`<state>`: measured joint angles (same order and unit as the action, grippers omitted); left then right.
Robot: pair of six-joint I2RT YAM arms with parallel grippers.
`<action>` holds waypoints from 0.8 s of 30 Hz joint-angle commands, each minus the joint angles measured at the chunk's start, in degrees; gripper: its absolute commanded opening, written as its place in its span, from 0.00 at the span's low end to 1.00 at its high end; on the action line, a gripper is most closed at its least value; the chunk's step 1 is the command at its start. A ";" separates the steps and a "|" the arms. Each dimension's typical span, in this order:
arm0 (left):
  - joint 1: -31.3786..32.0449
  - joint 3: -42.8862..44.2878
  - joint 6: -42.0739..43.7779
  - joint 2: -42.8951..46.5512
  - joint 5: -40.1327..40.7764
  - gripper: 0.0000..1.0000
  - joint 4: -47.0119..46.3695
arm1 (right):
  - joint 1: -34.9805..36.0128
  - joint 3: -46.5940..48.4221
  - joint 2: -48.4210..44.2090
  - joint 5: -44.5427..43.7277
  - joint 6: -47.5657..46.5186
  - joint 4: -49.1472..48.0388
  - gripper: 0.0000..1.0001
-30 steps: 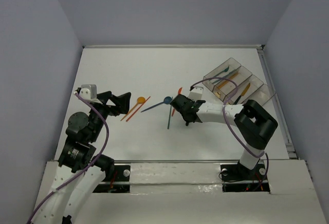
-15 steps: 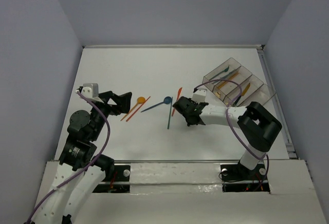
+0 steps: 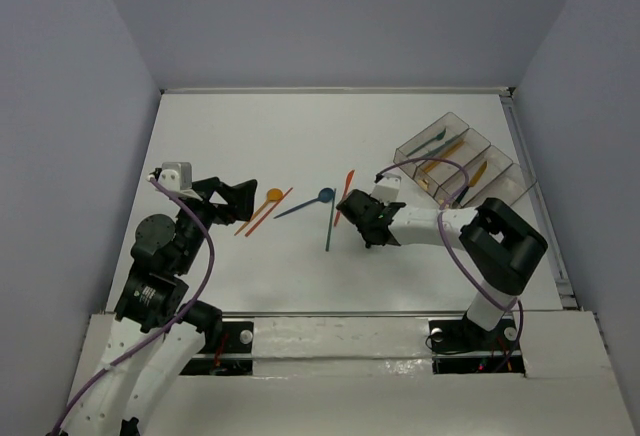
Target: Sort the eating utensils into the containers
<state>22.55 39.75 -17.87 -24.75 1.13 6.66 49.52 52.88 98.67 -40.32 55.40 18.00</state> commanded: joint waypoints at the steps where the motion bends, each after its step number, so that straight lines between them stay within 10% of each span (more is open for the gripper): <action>1: 0.31 -0.46 0.47 -0.30 -0.77 0.99 -2.88 | 0.05 1.78 -0.67 -1.78 -0.72 0.90 0.08; 9: 0.31 -0.46 0.38 -0.03 -0.86 0.99 -2.79 | -2.05 0.65 -18.23 -7.76 -10.11 -1.47 0.03; 17: 0.31 -0.55 0.47 0.49 -0.86 0.99 -2.70 | -23.56 -5.59 -34.06 -3.82 -18.82 -6.83 0.04; 24: 0.31 -0.37 0.55 0.76 -0.77 0.99 -2.53 | -38.35 -5.60 -29.16 4.89 -20.68 -9.91 0.08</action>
<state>22.55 39.75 -17.87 -24.53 0.86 6.68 16.45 46.52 65.93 -39.92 37.43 12.10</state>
